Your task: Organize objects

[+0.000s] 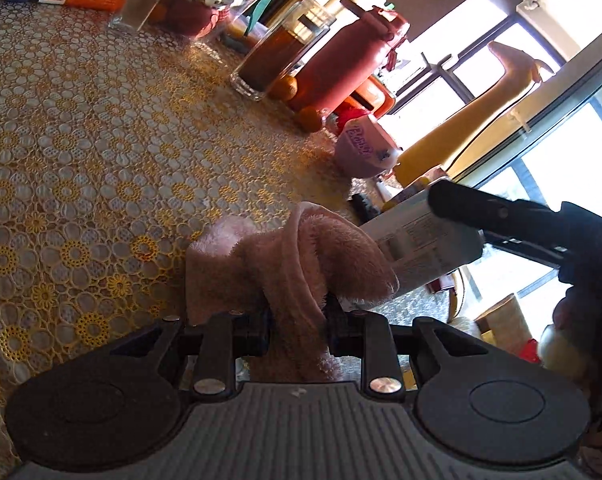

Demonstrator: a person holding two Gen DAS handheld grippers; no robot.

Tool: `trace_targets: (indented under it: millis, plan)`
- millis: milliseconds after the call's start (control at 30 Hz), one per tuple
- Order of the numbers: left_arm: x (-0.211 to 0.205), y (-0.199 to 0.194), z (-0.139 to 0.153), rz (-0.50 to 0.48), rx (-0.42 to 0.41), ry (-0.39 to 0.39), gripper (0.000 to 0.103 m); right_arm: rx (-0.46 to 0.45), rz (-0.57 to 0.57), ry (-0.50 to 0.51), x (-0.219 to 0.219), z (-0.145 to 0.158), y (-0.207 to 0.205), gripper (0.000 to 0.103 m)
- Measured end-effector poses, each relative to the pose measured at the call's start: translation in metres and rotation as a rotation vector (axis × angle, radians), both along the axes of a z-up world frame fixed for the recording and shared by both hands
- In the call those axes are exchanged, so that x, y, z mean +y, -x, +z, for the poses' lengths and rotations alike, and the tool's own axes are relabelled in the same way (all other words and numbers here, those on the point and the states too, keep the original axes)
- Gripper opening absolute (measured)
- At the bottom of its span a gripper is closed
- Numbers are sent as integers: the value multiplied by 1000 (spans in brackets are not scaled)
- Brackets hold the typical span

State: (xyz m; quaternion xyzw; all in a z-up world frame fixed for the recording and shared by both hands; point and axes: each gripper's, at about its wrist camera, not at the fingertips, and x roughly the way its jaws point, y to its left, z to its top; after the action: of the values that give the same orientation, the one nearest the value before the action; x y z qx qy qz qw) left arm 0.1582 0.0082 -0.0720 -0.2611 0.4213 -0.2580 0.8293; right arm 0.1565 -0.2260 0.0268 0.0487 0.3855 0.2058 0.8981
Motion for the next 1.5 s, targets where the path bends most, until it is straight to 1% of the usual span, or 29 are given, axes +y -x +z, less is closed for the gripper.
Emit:
trace_targets:
  millis: [67, 133, 167, 333, 467, 567, 633, 700, 767, 833, 867, 933, 1000, 1067, 1133, 1167, 1233, 1300, 1400, 1500]
  plan:
    - [1, -2, -3, 7, 5, -52, 25, 0, 3, 0, 0, 0, 0, 52]
    - [4, -3, 1, 13, 0, -55, 25, -3, 8, 3, 2, 0, 1, 52]
    - [7, -2, 7, 15, -18, -59, 25, -5, 12, 6, 3, 0, 1, 52]
    - [20, 7, 55, 34, -127, -65, 25, -7, 30, 4, 6, -1, 4, 52]
    - [31, 12, 95, 60, -218, -30, 22, -14, 33, 4, 6, -1, 6, 52]
    - [31, 16, 117, 59, -291, -49, 20, -16, 29, 1, 5, -1, 8, 52]
    - [29, 15, 116, 58, -292, -86, 20, -17, 28, -1, 5, -1, 8, 52]
    - [29, 11, 105, 66, -283, -113, 20, -18, 29, 0, 5, -1, 8, 52]
    - [35, 9, 91, 114, -264, -140, 19, -21, 31, 0, 4, -1, 8, 52]
    - [43, 3, 91, 149, -267, -154, 17, -23, 34, 1, 3, -1, 9, 52]
    - [48, 0, 98, 167, -282, -165, 17, -23, 35, 2, 3, -1, 9, 52]
    - [55, -2, 120, 183, -324, -160, 16, -22, 35, 3, 4, -1, 9, 52]
    - [59, -2, 149, 195, -389, -171, 16, -22, 35, 3, 4, 0, 9, 52]
    - [62, 2, 170, 197, -445, -168, 16, -24, 34, 1, 4, 0, 9, 52]
    - [63, 5, 178, 198, -472, -175, 16, -24, 34, 0, 4, 0, 8, 52]
    - [64, 4, 175, 194, -459, -172, 16, -25, 35, 0, 5, 0, 8, 52]
    - [61, 2, 161, 184, -418, -191, 16, -26, 37, 2, 6, 0, 9, 52]
    - [60, 0, 135, 164, -338, -186, 16, -27, 39, 5, 6, 0, 9, 52]
    - [58, 5, 96, 102, -221, -172, 16, -26, 41, 6, 6, -1, 10, 52]
    - [54, 8, 67, 49, -145, -223, 16, -20, 42, 2, 4, 0, 10, 52]
